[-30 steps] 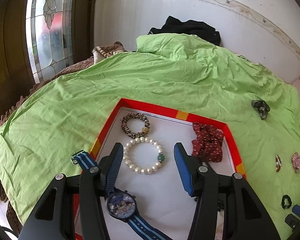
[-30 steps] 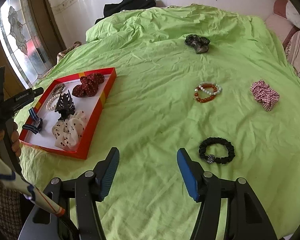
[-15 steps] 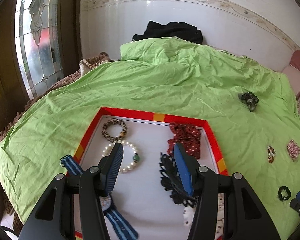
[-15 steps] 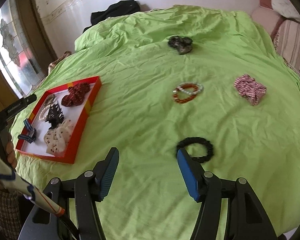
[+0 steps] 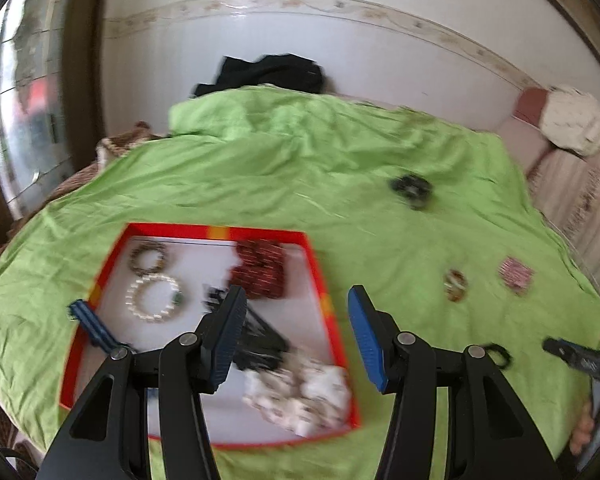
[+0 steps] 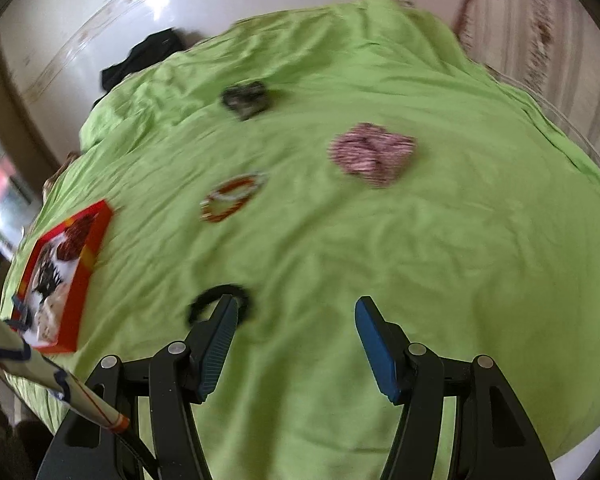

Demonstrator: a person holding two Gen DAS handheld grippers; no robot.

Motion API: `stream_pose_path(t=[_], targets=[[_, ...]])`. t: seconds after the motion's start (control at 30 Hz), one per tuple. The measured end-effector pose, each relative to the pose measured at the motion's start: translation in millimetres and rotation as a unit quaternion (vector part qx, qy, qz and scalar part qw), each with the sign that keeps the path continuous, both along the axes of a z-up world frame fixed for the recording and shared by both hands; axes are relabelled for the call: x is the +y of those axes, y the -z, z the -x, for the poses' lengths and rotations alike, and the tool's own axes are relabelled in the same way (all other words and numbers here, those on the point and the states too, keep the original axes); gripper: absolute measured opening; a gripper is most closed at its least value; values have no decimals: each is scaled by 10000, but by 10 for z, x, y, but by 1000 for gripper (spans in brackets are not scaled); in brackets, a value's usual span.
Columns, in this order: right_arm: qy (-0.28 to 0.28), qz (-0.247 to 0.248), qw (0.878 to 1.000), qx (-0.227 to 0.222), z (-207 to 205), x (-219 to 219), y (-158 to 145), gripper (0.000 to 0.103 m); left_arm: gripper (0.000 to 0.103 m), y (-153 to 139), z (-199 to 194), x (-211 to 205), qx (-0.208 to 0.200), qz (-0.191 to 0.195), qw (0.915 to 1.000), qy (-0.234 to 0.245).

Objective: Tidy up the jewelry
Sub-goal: 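Move both open tools toward the red bead bracelet and black hair tie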

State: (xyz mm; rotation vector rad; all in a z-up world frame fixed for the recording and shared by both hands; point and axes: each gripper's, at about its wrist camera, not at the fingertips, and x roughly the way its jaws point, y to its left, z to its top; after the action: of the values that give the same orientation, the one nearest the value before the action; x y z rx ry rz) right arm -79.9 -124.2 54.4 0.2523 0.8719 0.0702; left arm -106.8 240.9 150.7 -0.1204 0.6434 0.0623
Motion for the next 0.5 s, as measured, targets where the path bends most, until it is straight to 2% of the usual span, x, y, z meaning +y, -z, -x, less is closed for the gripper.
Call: stream_pose_path(t=[0.13, 0.27, 0.5], targets=[[164, -90, 9998, -2, -13, -268, 62, 66, 55, 23, -147, -344, 295, 52, 9984, 476], [54, -340, 9994, 90, -42, -382, 185, 66, 55, 209, -388, -748, 758, 248, 9922, 958], [-37, -522, 9986, -12, -212, -557, 220, 66, 55, 551, -948, -1332, 1364, 275, 9814, 1322]])
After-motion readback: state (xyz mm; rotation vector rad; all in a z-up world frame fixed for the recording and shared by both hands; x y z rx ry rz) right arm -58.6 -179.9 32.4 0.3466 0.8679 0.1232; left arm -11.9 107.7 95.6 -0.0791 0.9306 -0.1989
